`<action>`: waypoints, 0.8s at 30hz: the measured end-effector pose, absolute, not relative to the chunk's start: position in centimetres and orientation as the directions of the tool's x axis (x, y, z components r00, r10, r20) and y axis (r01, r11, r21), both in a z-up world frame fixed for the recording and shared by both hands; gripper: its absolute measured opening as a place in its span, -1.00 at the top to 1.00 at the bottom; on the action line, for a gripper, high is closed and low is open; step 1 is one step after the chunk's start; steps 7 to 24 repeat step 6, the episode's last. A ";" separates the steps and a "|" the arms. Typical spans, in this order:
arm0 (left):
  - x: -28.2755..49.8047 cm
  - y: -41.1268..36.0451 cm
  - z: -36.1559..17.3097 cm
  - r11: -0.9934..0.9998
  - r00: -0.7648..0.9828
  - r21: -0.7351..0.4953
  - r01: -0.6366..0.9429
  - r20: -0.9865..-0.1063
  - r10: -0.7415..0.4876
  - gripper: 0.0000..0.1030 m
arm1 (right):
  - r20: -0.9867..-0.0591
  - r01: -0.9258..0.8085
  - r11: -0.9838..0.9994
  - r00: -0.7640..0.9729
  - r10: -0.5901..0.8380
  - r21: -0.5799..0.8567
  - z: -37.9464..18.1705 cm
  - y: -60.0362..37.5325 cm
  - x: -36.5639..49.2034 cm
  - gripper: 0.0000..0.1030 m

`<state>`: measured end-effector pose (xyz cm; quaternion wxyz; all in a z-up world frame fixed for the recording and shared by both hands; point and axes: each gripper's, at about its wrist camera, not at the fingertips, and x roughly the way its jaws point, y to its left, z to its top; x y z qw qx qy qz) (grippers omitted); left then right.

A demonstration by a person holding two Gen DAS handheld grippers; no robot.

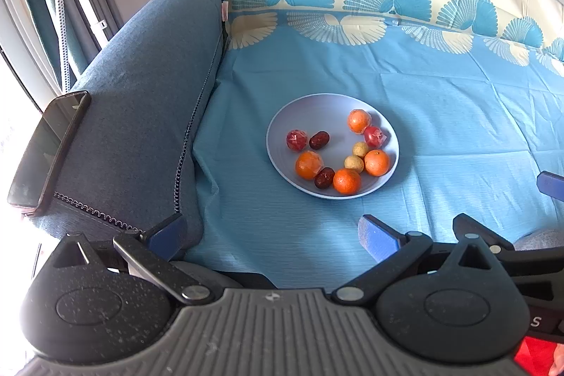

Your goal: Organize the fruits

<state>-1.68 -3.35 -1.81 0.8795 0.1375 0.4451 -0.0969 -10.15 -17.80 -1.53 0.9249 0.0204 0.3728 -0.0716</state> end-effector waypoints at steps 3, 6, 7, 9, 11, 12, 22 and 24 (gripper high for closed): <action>-1.9 -3.4 -1.7 0.943 0.602 0.166 0.289 -0.797 -0.044 -0.99 | -0.693 0.148 0.989 0.712 -0.118 -0.016 -1.5 -17.8 -10.1 -0.99; -2.2 -3.5 -1.5 0.942 0.610 0.166 0.290 -0.791 -0.049 -0.99 | -0.692 0.146 0.989 0.712 -0.117 -0.017 -1.4 -17.7 -10.1 -0.99; -2.2 -3.5 -1.5 0.942 0.610 0.166 0.290 -0.791 -0.049 -0.99 | -0.692 0.146 0.989 0.712 -0.117 -0.017 -1.4 -17.7 -10.1 -0.99; -2.2 -3.5 -1.5 0.942 0.610 0.166 0.290 -0.791 -0.049 -0.99 | -0.692 0.146 0.989 0.712 -0.117 -0.017 -1.4 -17.7 -10.1 -0.99; -2.2 -3.5 -1.5 0.942 0.610 0.166 0.290 -0.791 -0.049 -0.99 | -0.692 0.146 0.989 0.712 -0.117 -0.017 -1.4 -17.7 -10.1 -0.99; -2.2 -3.5 -1.5 0.942 0.610 0.166 0.290 -0.791 -0.049 -0.99 | -0.692 0.146 0.989 0.712 -0.117 -0.017 -1.4 -17.7 -10.1 -0.99; -2.2 -3.5 -1.5 0.942 0.610 0.166 0.290 -0.791 -0.049 -0.99 | -0.692 0.146 0.989 0.712 -0.117 -0.017 -1.4 -17.7 -10.1 -0.99; -2.2 -3.5 -1.5 0.942 0.610 0.166 0.290 -0.791 -0.049 -0.99 | -0.692 0.146 0.989 0.712 -0.117 -0.017 -1.4 -17.7 -10.1 -0.99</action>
